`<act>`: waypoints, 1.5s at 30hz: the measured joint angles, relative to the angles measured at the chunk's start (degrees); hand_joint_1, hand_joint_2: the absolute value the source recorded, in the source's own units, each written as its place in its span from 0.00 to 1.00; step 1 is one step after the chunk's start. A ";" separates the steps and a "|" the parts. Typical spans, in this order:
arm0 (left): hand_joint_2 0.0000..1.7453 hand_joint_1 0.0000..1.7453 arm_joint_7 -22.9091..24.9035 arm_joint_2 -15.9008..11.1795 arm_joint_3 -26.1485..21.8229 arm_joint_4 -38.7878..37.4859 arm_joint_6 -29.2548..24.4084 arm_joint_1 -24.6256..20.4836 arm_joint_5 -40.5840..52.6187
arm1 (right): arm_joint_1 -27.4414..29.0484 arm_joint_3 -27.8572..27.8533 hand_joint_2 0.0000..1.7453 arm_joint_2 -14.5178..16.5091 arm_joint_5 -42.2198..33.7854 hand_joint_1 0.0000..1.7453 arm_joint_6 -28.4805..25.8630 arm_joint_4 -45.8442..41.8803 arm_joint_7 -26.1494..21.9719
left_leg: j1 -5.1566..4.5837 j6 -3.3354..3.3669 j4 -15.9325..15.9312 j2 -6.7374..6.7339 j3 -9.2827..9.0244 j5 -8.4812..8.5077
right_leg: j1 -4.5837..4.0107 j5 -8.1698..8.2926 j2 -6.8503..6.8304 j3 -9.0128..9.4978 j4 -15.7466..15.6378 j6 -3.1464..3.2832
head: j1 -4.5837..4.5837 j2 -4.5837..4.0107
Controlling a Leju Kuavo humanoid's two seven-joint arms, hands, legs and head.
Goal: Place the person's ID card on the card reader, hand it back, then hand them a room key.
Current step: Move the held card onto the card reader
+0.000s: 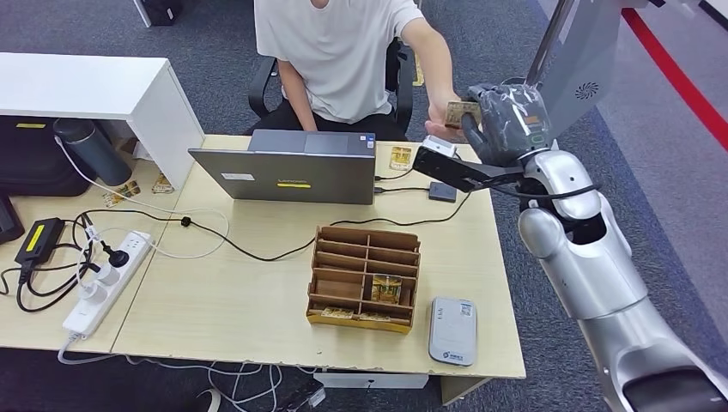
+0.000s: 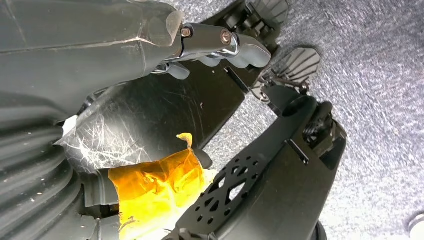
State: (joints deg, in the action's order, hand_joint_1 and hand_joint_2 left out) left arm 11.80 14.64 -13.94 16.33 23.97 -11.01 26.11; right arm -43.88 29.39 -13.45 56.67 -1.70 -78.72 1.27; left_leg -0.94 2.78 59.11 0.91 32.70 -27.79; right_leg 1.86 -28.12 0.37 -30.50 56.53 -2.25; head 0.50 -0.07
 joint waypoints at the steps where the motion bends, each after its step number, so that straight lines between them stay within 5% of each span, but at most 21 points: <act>1: 1.00 0.00 -0.04 0.00 0.16 0.00 0.16 0.00 -0.02 | 0.03 -0.02 1.00 -0.02 -0.05 1.00 -0.01 -0.08 -0.04 | 0.00 0.00 0.00 0.00 0.00 0.00 | 0.00 0.00 0.00 0.00 0.00 0.00 | 0.01 0.00; 7: 1.00 0.00 -0.55 0.03 1.14 0.00 -0.74 -0.02 -0.19 | 1.89 -0.89 1.00 -0.32 -1.11 1.00 -1.05 -1.83 -0.27 | 0.00 0.00 0.00 0.01 0.00 0.00 | 0.00 0.00 -0.01 -0.01 -0.01 0.00 | 0.00 0.00; 19: 1.00 0.00 -1.45 -0.01 2.01 0.00 -2.77 0.11 -2.20 | 15.06 -6.94 1.00 -3.12 -3.62 1.00 -6.41 -14.87 -3.20 | 0.00 -0.02 0.00 0.02 0.02 -0.03 | 0.00 -0.01 -0.05 -0.05 -0.03 0.01 | 0.00 0.00; 33: 1.00 0.00 -0.48 0.01 2.22 0.00 -5.20 0.17 -6.39 | 41.90 -15.60 1.00 -6.13 1.88 1.00 -15.47 -30.58 -9.37 | 0.00 -0.08 -0.01 0.03 0.06 -0.14 | -0.01 -0.09 -0.10 -0.07 -0.06 0.05 | 0.00 0.00; 45: 1.00 0.00 2.01 0.54 2.81 0.00 -6.05 -0.22 -7.38 | 45.54 -12.56 1.00 -6.15 9.02 1.00 -16.59 -27.42 -8.43 | 0.01 -0.12 -0.01 0.03 0.05 -0.10 | -0.01 -0.08 -0.08 -0.04 -0.04 0.06 | -0.01 0.00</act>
State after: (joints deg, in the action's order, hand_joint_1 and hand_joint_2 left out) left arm 13.81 15.18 -11.13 16.33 17.92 -11.23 18.73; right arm 1.67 16.83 -19.60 65.69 -18.29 -106.14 -7.16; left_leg -0.92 2.66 59.10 0.94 32.75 -27.88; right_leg 1.85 -28.20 0.29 -30.55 56.49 -2.19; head 0.49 -0.07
